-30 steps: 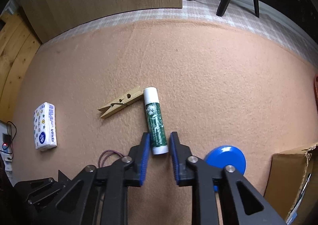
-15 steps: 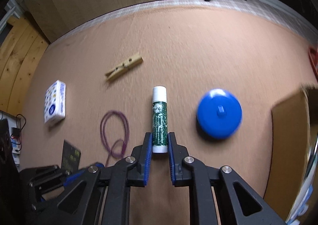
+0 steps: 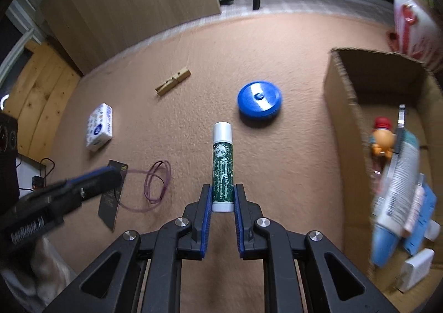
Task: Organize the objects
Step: 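Grasp the white glue stick with the right tool while the left tool grasps the purple cord, then carry the glue stick and cord to the box and release both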
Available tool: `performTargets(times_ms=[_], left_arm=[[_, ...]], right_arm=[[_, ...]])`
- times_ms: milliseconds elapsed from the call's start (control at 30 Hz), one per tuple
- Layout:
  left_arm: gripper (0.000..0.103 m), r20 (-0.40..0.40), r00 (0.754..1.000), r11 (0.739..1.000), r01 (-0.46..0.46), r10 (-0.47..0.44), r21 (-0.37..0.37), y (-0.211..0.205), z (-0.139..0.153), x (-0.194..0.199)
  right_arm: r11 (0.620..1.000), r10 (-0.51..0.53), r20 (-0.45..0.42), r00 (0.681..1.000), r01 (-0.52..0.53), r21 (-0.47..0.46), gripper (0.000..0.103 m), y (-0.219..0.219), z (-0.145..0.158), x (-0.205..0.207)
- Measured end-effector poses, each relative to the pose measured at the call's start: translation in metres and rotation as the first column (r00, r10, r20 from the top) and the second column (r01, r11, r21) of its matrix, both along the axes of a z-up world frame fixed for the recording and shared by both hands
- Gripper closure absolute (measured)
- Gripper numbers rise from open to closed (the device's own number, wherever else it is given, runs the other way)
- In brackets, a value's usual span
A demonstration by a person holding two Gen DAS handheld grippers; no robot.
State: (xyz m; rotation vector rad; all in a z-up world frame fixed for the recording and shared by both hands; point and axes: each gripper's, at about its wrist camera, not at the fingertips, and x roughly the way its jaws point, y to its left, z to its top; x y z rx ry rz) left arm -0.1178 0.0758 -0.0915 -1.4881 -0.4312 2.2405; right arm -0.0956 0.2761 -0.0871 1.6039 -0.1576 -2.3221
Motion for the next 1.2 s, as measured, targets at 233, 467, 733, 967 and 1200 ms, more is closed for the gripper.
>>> performTargets(times_ms=[233, 467, 733, 967, 1200], left_arm=[[0.101, -0.064, 0.997, 0.999, 0.043, -0.041, 0.029, 0.019, 0.037, 0.006], [0.101, -0.121, 0.987, 0.992, 0.115, -0.108, 0.046, 0.06, 0.064, 0.006], [0.101, -0.169, 0.966, 0.976, 0.208, -0.195, 0.062, 0.115, 0.089, 0.003], [0.101, -0.199, 0.943, 0.958, 0.282, -0.267, 0.048, 0.168, 0.1, -0.001], [0.101, -0.197, 0.928, 0.946, 0.325, -0.315, 0.016, 0.211, 0.095, -0.011]], right_arm=[[0.998, -0.057, -0.1, 0.993, 0.059, 0.015, 0.089, 0.035, 0.036, 0.021], [0.988, -0.138, -0.155, 0.978, 0.148, 0.051, 0.089, 0.08, 0.054, 0.045], [0.965, -0.244, -0.185, 0.952, 0.258, 0.054, 0.089, 0.13, 0.063, 0.057], [0.948, -0.285, -0.197, 0.938, 0.307, 0.088, 0.089, 0.152, 0.063, 0.064], [0.936, -0.3, -0.206, 0.932, 0.329, 0.126, 0.089, 0.163, 0.061, 0.068]])
